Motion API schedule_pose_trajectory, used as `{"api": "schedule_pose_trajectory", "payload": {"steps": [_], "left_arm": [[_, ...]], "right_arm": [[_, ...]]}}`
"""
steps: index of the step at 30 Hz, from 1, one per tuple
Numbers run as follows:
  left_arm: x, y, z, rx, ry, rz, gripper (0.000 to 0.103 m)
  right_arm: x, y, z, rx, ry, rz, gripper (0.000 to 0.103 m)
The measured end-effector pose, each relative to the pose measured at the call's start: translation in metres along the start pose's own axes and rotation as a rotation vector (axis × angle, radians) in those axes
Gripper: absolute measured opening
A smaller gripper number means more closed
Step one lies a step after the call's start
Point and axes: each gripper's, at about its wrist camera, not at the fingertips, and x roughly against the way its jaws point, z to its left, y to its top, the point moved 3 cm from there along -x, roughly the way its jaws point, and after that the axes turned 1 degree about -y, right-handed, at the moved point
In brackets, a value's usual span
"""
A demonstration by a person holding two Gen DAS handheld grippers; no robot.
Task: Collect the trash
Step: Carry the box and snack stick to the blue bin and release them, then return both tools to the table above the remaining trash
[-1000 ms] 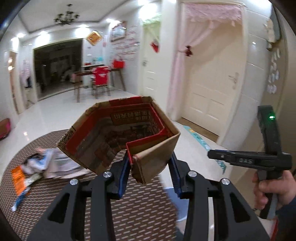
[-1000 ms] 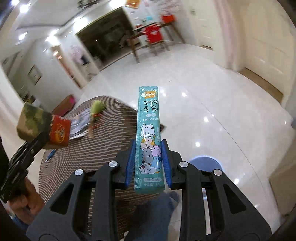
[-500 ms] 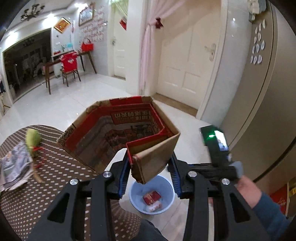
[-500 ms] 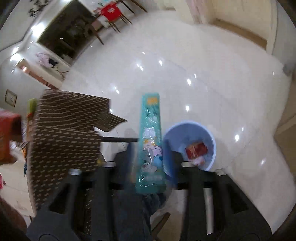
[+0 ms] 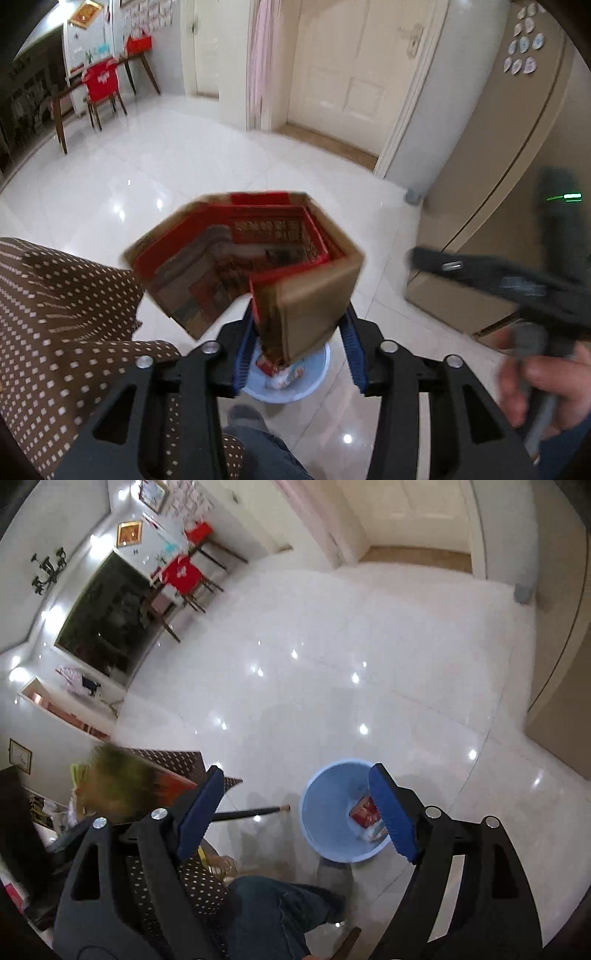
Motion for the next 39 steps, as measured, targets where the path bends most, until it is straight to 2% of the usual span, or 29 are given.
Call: {"api": "schedule_pose_trajectory", "payload": {"steps": [1,3,6,10,16,25,39], "left_arm": [[-0.006,0.001,0.001,0.001,0.006,0.025,0.073],[-0.010,0.007,0.002,0.005,0.038,0.021,0.091],[-0.008,0.010,0.004,0.000,0.056,0.025,0.091],[0.014,0.005,0.010,0.011,0.066,-0.008,0.091],[0.053,0.002,0.013,0.046,0.067,-0.091,0.092],[0.124,-0.012,0.025,0.061,0.097,-0.226,0.094],[0.207,-0.061,0.082,0.180,0.201,-0.329,0.094]], "right_arm": [[0.007,0.001,0.002,0.002,0.004,-0.011,0.082],[0.015,0.001,0.005,0.008,0.010,-0.024,0.084],[0.020,0.000,0.013,0.014,0.020,-0.037,0.090],[0.019,-0.004,0.022,0.010,0.022,-0.044,0.097],[0.022,-0.012,0.044,0.052,-0.017,-0.058,0.097],[0.040,-0.022,0.096,0.144,0.006,-0.099,0.097],[0.056,-0.040,0.191,0.330,0.044,-0.129,0.097]]}}
